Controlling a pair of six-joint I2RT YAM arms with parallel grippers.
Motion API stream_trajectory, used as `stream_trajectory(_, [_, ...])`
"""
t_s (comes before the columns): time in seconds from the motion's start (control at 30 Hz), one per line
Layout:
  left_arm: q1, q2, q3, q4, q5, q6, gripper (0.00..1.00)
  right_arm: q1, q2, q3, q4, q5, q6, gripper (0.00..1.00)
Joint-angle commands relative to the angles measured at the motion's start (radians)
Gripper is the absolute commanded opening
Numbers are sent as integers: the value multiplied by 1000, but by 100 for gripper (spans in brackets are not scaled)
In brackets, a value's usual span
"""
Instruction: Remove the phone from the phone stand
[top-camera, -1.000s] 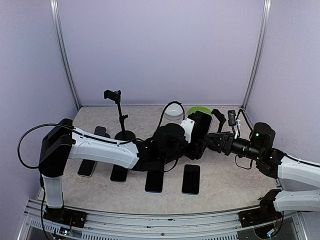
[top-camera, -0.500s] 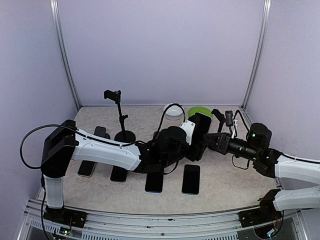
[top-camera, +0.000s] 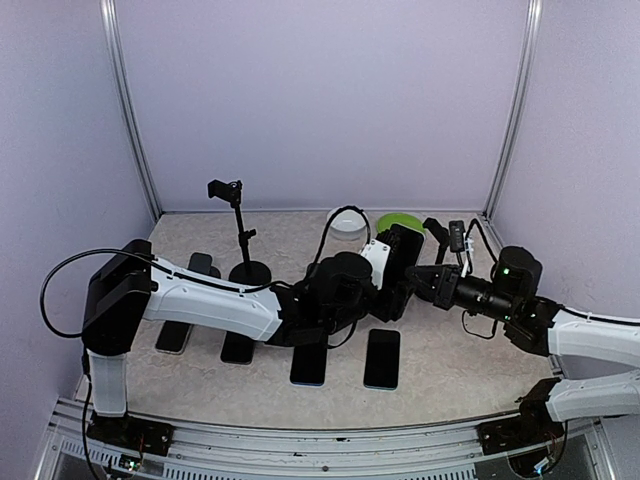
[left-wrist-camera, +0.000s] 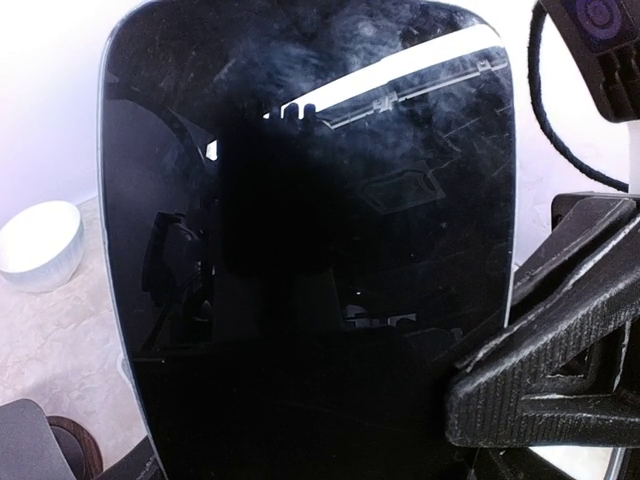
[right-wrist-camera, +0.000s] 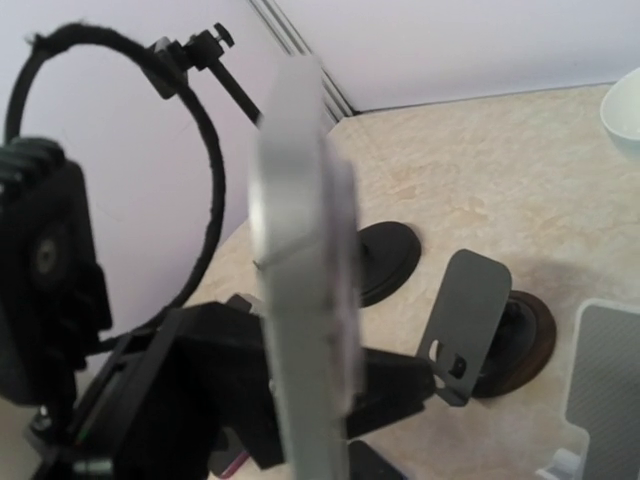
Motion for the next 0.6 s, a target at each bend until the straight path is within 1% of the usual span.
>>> stream_trajectory(0.0, [-18,-24,-13,101,43,32,58,3,-48,33,-91,74,28,0])
stream_trajectory(0.03, [-17,-26,-17,102,53,33,66,2,-56,39,-111,82,23,0])
stream_trajectory(0.07, [-18,-28,-19,104,66,33,70,1,-62,47,-130,86,15,0])
stream_trajectory(0.1, [-18,-28,-20,101,75,34,76,1,-69,55,-148,87,9,0])
stream_trajectory(0.2, [-23,-27,-20,93,90,34,97,-4,-84,82,-190,95,1,0])
stream_trajectory(0.23, [-24,-29,-24,90,100,36,99,-5,-89,89,-203,96,2,0])
stream_trajectory(0.4, [-33,-73,-94,108,151,49,99,-26,-121,122,-294,107,-8,0])
stream_trajectory(0.57, [-36,-155,-234,170,234,39,99,-84,-167,158,-473,55,-42,0])
